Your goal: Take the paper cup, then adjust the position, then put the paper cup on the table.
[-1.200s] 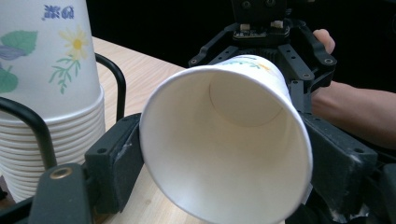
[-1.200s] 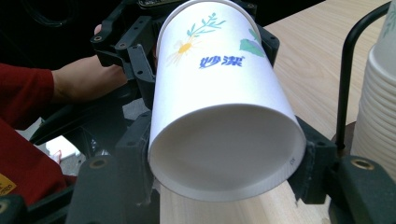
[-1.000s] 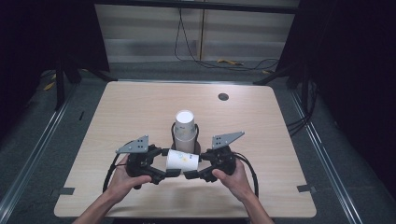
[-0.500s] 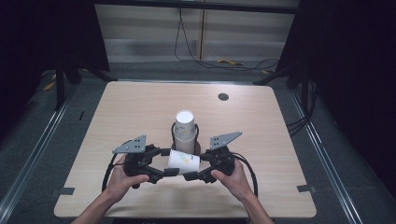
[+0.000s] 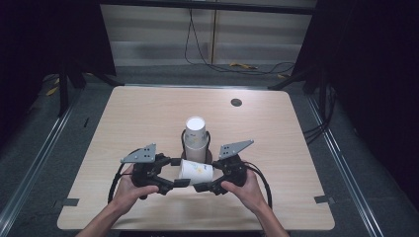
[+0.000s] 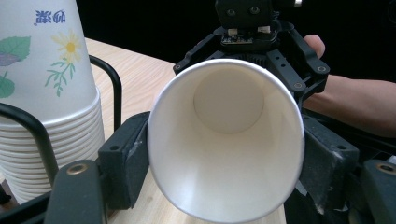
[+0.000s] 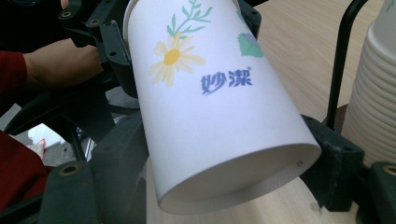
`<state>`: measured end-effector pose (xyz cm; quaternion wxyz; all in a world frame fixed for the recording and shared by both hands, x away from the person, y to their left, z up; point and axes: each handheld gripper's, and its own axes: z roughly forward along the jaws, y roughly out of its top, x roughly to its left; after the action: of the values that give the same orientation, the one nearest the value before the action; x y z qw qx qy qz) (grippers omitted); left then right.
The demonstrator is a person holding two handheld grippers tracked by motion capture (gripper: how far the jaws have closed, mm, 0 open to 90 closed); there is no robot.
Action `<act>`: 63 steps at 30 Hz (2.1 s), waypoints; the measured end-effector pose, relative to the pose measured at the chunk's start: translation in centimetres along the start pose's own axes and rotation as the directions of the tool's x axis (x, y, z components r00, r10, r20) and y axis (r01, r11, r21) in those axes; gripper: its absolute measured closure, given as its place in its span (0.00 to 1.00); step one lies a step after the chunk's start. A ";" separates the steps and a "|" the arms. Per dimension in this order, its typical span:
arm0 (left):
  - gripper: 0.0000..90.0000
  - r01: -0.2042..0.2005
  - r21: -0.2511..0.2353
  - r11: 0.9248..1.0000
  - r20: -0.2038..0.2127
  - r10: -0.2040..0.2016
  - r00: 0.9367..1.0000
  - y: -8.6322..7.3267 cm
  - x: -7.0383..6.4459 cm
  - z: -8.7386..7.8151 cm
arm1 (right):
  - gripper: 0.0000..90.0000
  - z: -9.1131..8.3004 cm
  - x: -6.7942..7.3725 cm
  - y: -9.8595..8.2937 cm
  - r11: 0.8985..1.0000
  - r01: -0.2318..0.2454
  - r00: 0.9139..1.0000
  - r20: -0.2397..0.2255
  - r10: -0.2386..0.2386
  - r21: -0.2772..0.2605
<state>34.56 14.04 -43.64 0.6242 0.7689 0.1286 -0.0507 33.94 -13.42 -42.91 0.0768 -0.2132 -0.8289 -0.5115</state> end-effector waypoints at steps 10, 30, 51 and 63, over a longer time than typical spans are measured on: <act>0.30 0.021 0.010 1.000 -0.020 -0.021 1.000 -0.1 0.5 -0.5 | 0.18 -0.1 -0.2 -0.1 1.000 -0.013 0.998 0.061 0.013 0.007; 0.30 0.022 0.021 1.000 -0.075 -0.021 0.997 0.0 1.1 -1.8 | 0.18 -1.9 0.1 -0.5 0.998 -0.039 0.988 0.146 0.046 -0.050; 0.30 0.032 0.065 0.997 -0.174 -0.020 0.985 0.0 1.7 -3.8 | 0.20 -3.9 0.1 -1.0 0.995 -0.057 0.974 0.215 0.075 -0.087; 0.30 0.043 0.107 0.993 -0.227 -0.018 0.974 0.5 2.7 -5.3 | 0.20 -4.9 -0.2 -1.7 0.990 -0.065 0.939 0.328 0.102 -0.123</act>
<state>36.85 19.49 -42.69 0.5607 0.8013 0.2075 0.0204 32.95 -18.45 -42.06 -0.0546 -0.3354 -0.7906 -0.5094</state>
